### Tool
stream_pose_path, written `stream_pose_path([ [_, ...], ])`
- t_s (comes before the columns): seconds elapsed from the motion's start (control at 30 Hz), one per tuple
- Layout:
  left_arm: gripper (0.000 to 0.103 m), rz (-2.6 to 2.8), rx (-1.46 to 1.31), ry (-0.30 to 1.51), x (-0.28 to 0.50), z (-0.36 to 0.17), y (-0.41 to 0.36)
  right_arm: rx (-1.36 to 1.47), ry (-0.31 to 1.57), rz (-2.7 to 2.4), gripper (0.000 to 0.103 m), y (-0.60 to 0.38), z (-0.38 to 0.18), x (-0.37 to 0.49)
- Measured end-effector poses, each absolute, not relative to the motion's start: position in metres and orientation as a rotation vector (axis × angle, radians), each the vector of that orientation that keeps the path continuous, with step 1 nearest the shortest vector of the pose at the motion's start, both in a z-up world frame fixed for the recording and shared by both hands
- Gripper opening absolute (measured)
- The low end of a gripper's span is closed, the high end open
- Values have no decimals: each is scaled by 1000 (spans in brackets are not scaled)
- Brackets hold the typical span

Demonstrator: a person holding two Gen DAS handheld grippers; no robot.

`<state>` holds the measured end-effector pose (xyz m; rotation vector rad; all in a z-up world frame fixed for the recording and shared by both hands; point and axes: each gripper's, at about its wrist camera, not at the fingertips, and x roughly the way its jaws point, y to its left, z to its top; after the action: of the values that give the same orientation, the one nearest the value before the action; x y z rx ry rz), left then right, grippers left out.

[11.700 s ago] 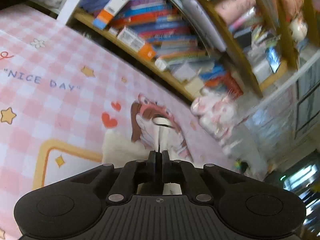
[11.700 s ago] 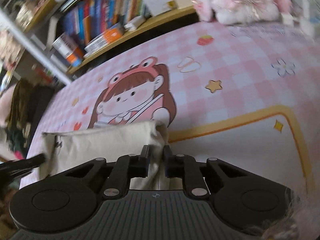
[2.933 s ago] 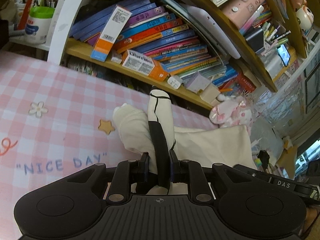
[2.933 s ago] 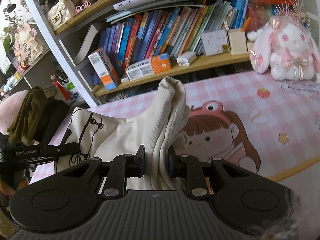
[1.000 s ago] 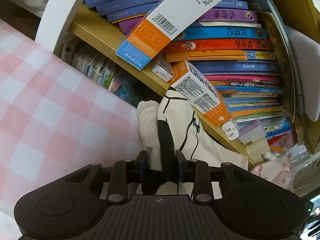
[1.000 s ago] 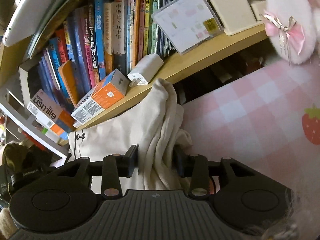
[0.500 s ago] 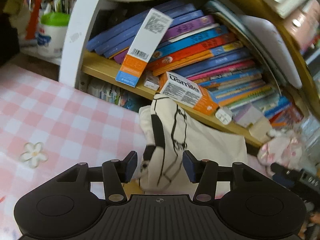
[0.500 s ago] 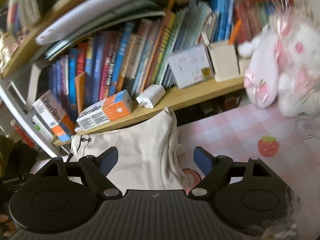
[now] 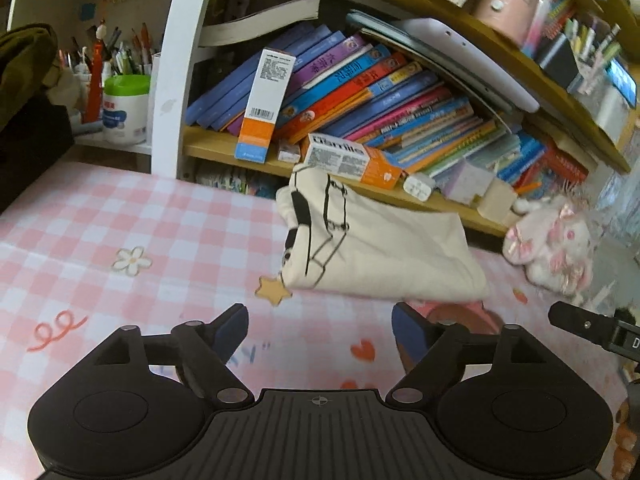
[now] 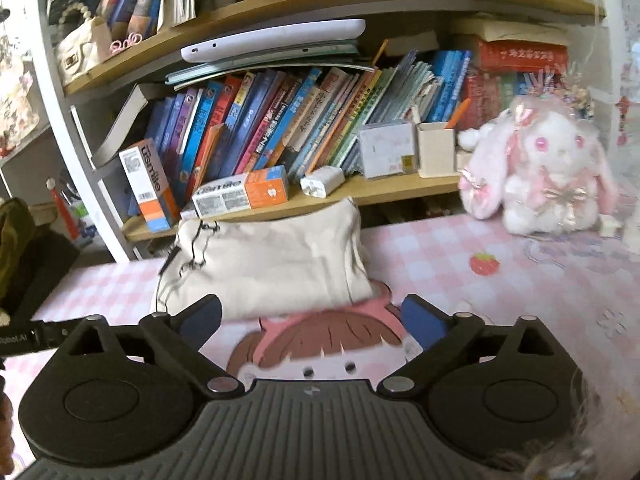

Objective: Fold clothes

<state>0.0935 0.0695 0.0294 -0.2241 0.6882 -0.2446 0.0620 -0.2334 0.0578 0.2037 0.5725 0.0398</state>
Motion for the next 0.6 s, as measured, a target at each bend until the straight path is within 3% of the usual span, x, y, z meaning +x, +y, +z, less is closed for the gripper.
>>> stream_pose_path([
  [0.17, 95, -225, -126, 651, 62, 31, 53, 171, 586, -1, 103, -227, 51, 29],
  [0.6, 97, -154, -94, 667, 23, 36, 26, 88, 574, -22, 103, -229, 49, -14],
])
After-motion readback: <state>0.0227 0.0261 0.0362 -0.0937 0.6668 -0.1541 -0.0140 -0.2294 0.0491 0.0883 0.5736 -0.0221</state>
